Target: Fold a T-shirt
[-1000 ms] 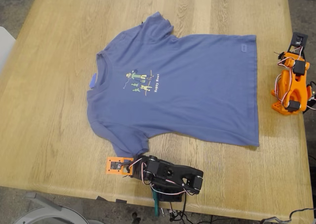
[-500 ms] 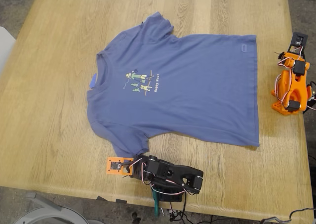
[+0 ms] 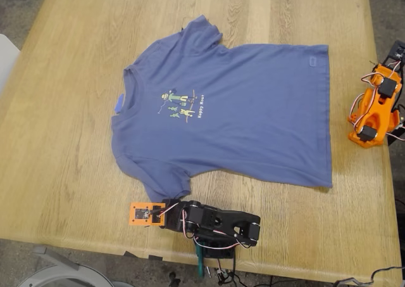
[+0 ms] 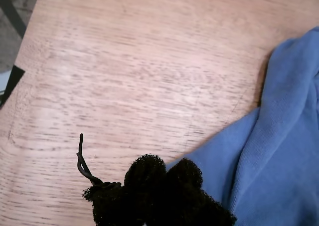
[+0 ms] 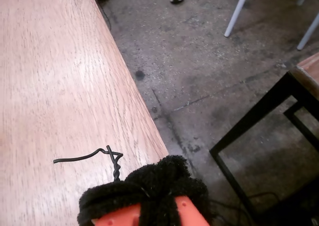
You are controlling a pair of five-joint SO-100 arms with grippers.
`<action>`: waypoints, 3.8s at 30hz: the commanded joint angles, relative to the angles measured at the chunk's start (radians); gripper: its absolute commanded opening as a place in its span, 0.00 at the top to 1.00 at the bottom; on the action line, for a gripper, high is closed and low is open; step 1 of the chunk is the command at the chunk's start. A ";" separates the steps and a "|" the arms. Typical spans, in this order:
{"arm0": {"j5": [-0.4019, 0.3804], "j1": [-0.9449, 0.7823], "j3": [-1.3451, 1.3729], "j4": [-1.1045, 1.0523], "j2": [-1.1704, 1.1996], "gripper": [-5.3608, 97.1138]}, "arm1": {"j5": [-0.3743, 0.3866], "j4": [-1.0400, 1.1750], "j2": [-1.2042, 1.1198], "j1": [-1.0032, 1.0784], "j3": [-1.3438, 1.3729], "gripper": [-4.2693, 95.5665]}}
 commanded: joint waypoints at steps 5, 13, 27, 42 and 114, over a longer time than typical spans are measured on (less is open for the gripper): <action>0.083 0.017 -0.110 -0.058 0.115 0.88 | 0.026 0.003 0.011 -0.137 -0.104 0.90; 0.210 0.020 -0.169 -0.058 0.115 0.57 | 0.094 0.054 0.009 -0.187 -0.296 0.65; 0.337 0.224 -0.284 -0.051 0.115 0.32 | 0.101 0.364 0.008 -0.426 -0.641 0.55; 0.143 0.614 -0.485 0.152 0.084 0.20 | 0.038 0.945 -0.071 -0.793 -1.111 0.55; 0.141 0.733 -1.726 -0.994 -2.266 0.24 | 0.035 -0.198 -1.825 -1.953 -1.732 0.61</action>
